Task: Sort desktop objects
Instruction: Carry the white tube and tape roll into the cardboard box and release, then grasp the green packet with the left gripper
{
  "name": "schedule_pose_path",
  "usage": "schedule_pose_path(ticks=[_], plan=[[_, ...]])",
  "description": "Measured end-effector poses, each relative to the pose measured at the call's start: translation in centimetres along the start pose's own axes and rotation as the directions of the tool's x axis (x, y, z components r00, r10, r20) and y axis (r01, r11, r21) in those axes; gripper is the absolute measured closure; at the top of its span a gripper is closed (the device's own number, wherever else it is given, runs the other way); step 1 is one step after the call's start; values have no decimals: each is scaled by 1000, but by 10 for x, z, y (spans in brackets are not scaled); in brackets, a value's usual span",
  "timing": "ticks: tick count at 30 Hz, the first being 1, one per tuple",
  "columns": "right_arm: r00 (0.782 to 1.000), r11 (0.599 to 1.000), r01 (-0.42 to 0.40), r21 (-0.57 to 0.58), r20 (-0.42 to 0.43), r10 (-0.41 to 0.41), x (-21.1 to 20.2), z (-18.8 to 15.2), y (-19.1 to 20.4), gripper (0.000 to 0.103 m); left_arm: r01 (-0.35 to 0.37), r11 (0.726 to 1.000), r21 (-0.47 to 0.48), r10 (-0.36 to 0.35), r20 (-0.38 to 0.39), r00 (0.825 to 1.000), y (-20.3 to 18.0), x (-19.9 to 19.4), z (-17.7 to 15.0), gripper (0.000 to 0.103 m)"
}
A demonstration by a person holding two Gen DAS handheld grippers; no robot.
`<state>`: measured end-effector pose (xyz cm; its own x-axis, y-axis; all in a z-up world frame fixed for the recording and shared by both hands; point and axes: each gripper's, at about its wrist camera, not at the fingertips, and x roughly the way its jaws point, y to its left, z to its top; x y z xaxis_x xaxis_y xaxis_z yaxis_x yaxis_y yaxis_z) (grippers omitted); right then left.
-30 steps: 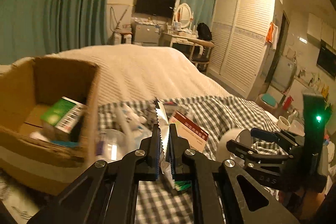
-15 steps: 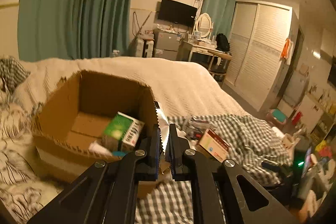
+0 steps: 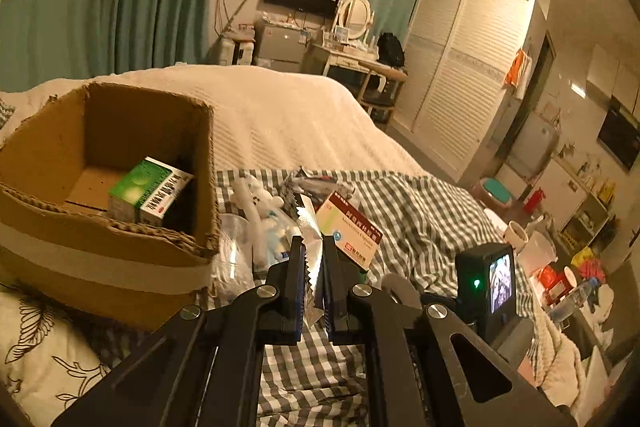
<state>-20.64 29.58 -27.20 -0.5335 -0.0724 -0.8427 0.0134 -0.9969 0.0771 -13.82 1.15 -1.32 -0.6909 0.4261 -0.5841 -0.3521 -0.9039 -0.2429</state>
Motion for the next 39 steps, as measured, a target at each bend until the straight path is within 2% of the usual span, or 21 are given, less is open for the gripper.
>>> schedule_pose_path(ticks=[4, 8, 10, 12, 14, 18, 23, 24, 25, 26, 28, 30, 32, 35, 39], plan=[[999, 1000, -4, -5, 36, 4, -12, 0, 1, 20, -8, 1000, 1, 8, -9, 1000, -1, 5, -1, 95], [989, 998, -69, -13, 133, 70, -50, 10, 13, 20, -14, 1000, 0, 14, 19, 1000, 4, -4, 13, 95], [973, 993, -105, -56, 202, 115, -78, 23, 31, 20, -32, 999, 8, 31, 55, 998, 9, -14, 26, 96], [950, 983, -149, -105, 262, 172, -104, 39, 55, 20, -83, 996, 22, 80, 117, 990, 17, -30, 40, 95], [928, 971, -185, -149, 299, 223, -122, 56, 79, 20, -146, 989, 25, 140, 148, 979, 32, -41, 54, 95], [887, 934, -263, -240, 320, 332, -138, 101, 140, 20, -237, 971, -26, 238, 166, 957, 75, -55, 73, 96], [877, 911, -329, -249, 277, 393, -122, 141, 191, 18, -317, 948, -37, 319, 119, 940, 119, -46, 77, 92], [883, 913, -343, -220, 256, 394, -117, 146, 197, 18, -337, 941, -23, 338, 108, 935, 121, -43, 76, 89], [887, 915, -348, -205, 243, 392, -115, 149, 199, 15, -357, 934, -5, 355, 99, 929, 123, -39, 74, 75], [888, 917, -348, -195, 244, 389, -117, 148, 199, 10, -367, 930, 9, 364, 90, 927, 123, -38, 72, 49], [888, 925, -327, -195, 271, 372, -124, 141, 193, 8, -367, 930, 1, 365, 99, 926, 121, -39, 65, 17], [904, 946, -273, -177, 289, 315, -127, 132, 176, 7, -322, 946, -29, 323, 133, 937, 115, -45, 58, 14], [915, 960, -236, -152, 296, 272, -127, 123, 157, 7, -265, 963, -41, 268, 120, 956, 101, -45, 52, 13], [932, 980, -184, -71, 306, 197, -127, 101, 101, 7, -176, 984, -33, 179, 100, 979, 67, -39, 35, 11], [950, 997, -82, 2, 303, 77, -124, 73, 39, 7, -81, 997, -10, 81, 71, 994, 19, -23, 3, 10]])
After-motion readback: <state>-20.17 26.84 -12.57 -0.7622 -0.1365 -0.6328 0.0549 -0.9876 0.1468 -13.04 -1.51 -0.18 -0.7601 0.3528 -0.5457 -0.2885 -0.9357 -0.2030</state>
